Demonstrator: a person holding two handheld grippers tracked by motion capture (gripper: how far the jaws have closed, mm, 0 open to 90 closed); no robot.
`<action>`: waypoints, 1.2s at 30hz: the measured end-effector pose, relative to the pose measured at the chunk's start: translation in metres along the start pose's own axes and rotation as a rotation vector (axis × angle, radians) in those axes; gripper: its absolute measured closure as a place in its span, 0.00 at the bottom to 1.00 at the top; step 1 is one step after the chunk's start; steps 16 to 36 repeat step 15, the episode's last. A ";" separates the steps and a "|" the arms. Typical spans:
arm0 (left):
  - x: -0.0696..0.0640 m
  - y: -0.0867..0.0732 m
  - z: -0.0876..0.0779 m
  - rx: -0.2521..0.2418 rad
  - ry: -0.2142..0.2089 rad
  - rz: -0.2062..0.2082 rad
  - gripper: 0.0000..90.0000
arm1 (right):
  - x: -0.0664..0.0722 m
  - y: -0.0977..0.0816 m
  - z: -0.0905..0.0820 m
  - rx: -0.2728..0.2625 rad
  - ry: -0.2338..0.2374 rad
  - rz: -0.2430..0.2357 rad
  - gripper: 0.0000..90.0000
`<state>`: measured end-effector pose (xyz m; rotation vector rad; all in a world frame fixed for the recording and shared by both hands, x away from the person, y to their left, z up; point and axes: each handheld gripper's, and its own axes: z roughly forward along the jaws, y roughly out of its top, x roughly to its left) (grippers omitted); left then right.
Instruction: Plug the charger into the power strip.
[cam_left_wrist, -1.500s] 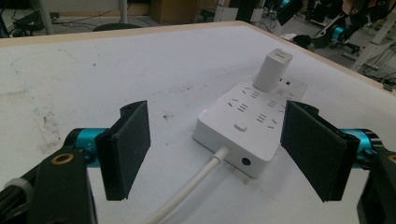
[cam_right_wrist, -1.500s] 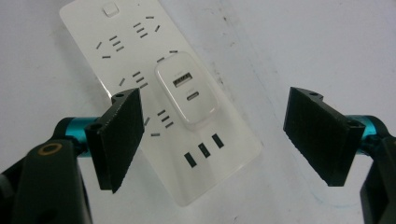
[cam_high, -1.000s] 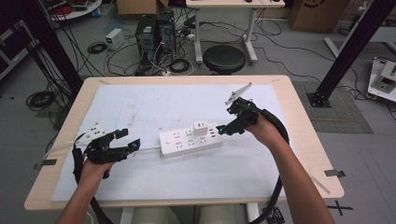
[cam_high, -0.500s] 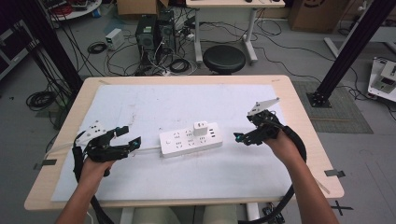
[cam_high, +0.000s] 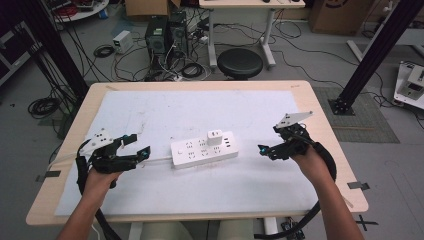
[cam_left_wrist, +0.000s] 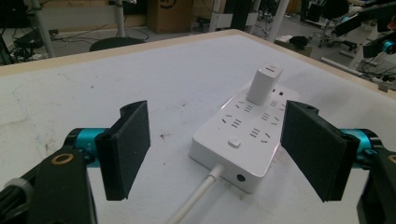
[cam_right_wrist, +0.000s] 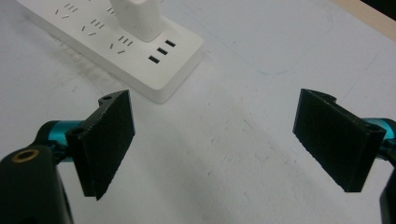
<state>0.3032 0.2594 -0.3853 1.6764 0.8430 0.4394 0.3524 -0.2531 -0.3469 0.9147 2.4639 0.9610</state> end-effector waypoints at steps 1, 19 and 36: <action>0.000 0.001 0.001 -0.005 0.002 0.001 0.27 | 0.000 -0.004 -0.002 0.003 -0.004 0.005 0.14; -0.002 0.000 0.000 -0.002 0.004 0.003 0.27 | 0.000 -0.012 -0.002 0.003 0.002 0.012 0.14; -0.002 0.000 0.000 -0.002 0.004 0.003 0.27 | 0.000 -0.012 -0.002 0.003 0.002 0.012 0.14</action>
